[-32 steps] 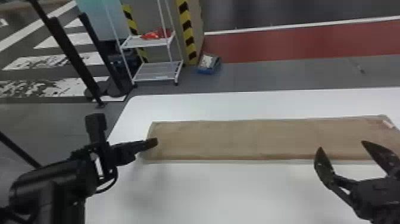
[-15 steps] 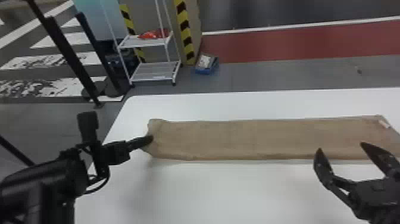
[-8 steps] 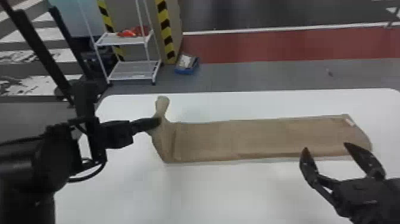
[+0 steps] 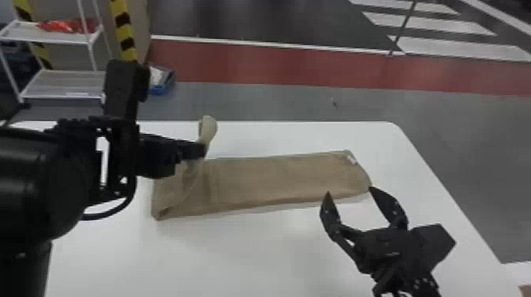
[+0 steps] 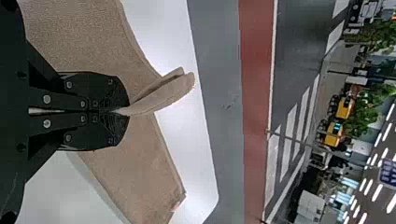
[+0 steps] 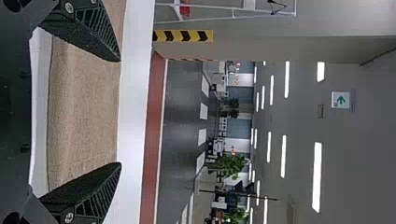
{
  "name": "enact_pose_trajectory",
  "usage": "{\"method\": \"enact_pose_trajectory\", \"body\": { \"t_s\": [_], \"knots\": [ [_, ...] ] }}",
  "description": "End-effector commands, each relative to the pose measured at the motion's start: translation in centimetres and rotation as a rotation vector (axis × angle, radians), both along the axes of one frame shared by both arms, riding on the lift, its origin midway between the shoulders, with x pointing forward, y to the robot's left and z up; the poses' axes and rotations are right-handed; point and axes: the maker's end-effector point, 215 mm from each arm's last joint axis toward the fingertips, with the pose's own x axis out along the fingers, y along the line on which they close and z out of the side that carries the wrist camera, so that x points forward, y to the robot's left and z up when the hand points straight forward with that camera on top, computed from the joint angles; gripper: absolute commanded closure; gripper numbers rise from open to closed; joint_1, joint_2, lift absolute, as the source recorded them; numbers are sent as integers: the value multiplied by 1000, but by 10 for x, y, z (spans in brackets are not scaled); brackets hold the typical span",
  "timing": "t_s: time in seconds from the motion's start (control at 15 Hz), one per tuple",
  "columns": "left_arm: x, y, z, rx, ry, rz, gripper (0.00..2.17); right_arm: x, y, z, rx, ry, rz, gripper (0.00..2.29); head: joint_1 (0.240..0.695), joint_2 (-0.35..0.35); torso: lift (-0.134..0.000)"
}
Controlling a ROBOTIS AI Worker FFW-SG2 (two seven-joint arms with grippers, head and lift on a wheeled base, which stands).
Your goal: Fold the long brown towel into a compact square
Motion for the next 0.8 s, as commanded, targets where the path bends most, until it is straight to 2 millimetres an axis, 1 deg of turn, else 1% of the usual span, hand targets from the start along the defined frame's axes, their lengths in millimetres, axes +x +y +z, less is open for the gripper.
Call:
{"method": "enact_pose_trajectory", "body": {
  "t_s": [0.0,0.07,0.2,0.27,0.47,0.6,0.67,0.73],
  "knots": [
    [15,-26,-6,75,-31,-23,2142,-2,-3,-2,0,4,-6,90,695,-197,-125],
    [17,-34,-8,101,-37,-31,2142,-2,-4,-2,-1,6,-7,90,695,-205,-125],
    [32,-58,-3,164,-121,-33,2145,-4,-8,-2,-1,7,-14,90,695,-219,-125],
    [33,-62,-6,172,-120,-42,2142,-5,-10,-1,-2,2,-16,90,695,-235,-125],
    [21,-85,-19,191,-111,-89,2142,-7,-21,-2,-6,6,-34,90,695,-269,-125],
    [8,-102,-30,198,-102,-126,2145,-7,-23,-1,-4,4,-37,90,695,-300,-125],
    [10,-107,-30,197,-119,-132,2145,-7,-23,-1,-4,4,-37,90,695,-312,-125],
    [10,-109,-36,203,-115,-137,2145,-7,-23,-1,-4,4,-37,90,695,-321,-125]
  ]
}}
